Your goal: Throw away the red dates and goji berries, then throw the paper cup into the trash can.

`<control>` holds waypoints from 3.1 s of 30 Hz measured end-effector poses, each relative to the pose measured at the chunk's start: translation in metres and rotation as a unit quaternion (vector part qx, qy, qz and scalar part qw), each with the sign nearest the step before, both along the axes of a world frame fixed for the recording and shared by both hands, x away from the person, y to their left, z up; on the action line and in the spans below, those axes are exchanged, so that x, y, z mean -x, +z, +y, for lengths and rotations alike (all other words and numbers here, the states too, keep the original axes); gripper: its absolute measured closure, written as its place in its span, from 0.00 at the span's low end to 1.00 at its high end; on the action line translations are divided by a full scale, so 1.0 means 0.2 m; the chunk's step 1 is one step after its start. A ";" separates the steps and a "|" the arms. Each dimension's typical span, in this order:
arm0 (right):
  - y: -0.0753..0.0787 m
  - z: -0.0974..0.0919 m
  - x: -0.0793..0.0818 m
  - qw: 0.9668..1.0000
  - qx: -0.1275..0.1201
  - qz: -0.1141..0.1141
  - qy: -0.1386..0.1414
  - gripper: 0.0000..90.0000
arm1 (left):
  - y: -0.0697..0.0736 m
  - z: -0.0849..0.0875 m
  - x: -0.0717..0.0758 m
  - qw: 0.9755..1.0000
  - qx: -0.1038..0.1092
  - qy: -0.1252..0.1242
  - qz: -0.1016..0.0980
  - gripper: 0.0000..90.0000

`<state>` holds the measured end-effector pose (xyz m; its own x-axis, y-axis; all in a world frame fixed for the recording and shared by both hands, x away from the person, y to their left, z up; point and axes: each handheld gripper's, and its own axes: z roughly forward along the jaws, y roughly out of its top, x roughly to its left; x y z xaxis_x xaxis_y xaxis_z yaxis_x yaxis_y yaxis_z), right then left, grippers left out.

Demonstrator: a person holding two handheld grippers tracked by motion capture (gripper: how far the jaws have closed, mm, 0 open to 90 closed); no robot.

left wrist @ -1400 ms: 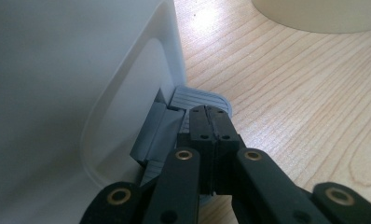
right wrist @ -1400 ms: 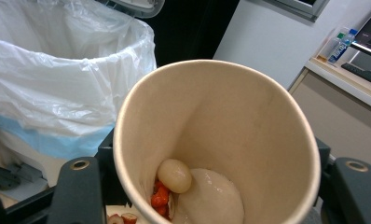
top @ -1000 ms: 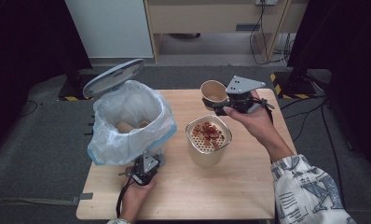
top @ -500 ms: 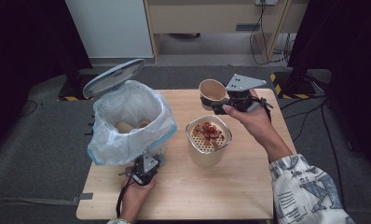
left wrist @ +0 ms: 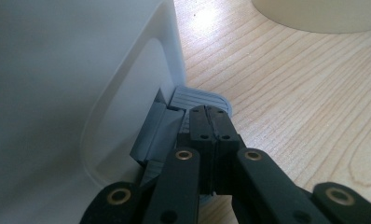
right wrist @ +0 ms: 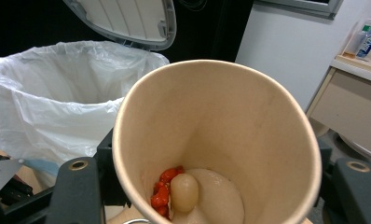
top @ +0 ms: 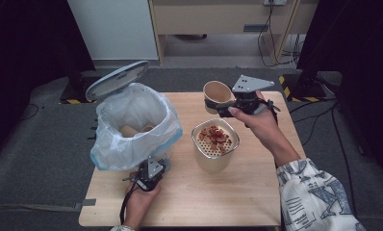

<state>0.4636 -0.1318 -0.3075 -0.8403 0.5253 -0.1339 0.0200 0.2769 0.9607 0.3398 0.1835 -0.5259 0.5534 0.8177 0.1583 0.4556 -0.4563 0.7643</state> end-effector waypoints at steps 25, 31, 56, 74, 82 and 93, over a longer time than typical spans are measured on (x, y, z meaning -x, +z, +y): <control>0.06 0.14 0.00 0.999 -0.024 0.028 0.024 0.37 | 0.00 0.00 0.00 1.000 0.001 0.000 0.000 0.99; 0.08 0.18 0.00 0.999 -0.024 0.032 0.029 0.36 | 0.00 0.00 0.00 1.000 0.000 0.000 0.001 0.99; 0.12 0.35 0.00 0.998 -0.020 0.042 0.050 0.37 | 0.00 0.00 0.00 1.000 0.001 -0.002 0.001 0.99; 0.13 0.52 0.01 0.996 -0.025 0.051 0.069 0.36 | 0.00 0.00 0.00 1.000 0.001 -0.002 0.002 0.99; 0.14 0.60 0.02 0.995 -0.024 0.056 0.077 0.36 | 0.00 0.00 0.00 1.000 0.002 -0.002 0.002 0.99; 0.11 0.76 0.03 0.993 -0.012 0.063 0.096 0.36 | 0.00 0.00 0.00 1.000 0.000 -0.002 0.002 0.99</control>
<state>0.4582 0.0200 -0.2851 -0.9345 0.3557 -0.0109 0.0896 0.2649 0.9601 0.3395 0.1832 -0.5257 0.5570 0.8158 0.1555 0.4571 -0.4575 0.7627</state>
